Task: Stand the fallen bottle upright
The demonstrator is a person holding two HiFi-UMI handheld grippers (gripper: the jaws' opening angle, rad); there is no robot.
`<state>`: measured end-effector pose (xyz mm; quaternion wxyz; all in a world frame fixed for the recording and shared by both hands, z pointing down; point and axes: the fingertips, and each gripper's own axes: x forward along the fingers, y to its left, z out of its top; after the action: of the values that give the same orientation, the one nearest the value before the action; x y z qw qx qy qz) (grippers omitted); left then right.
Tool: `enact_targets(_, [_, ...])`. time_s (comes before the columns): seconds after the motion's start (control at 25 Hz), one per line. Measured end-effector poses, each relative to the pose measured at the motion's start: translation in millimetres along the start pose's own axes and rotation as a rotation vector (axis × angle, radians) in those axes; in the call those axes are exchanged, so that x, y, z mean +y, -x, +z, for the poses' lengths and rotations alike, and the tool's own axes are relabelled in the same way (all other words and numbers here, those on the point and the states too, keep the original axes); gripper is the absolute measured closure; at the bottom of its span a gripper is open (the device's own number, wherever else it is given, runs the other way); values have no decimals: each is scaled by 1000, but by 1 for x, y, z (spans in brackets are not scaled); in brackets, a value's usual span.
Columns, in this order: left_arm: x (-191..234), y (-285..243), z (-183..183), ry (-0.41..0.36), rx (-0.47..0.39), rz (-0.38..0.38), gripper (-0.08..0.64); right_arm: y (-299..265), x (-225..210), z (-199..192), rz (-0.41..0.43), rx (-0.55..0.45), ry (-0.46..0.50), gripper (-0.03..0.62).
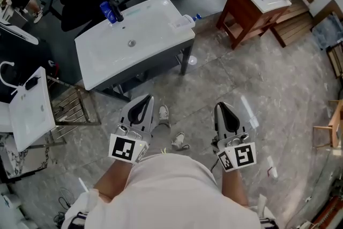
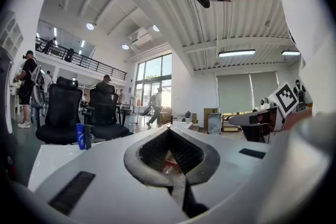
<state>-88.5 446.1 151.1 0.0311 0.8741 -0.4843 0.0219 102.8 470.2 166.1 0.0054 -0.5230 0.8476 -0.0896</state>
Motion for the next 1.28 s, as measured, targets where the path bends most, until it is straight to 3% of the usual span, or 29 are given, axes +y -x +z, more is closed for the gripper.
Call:
enact_targets(0.32, [37, -71, -22, 45, -4, -43, 543, -55, -39, -5, -63, 38, 11, 546])
enact_targets(0.8, [163, -204, -19, 72, -17, -17, 543, -239, -59, 18, 37, 83, 36, 546])
enact_targets(1.28, [241, -287, -22, 113, -11, -54, 543, -337, -82, 26, -8, 110, 31, 546])
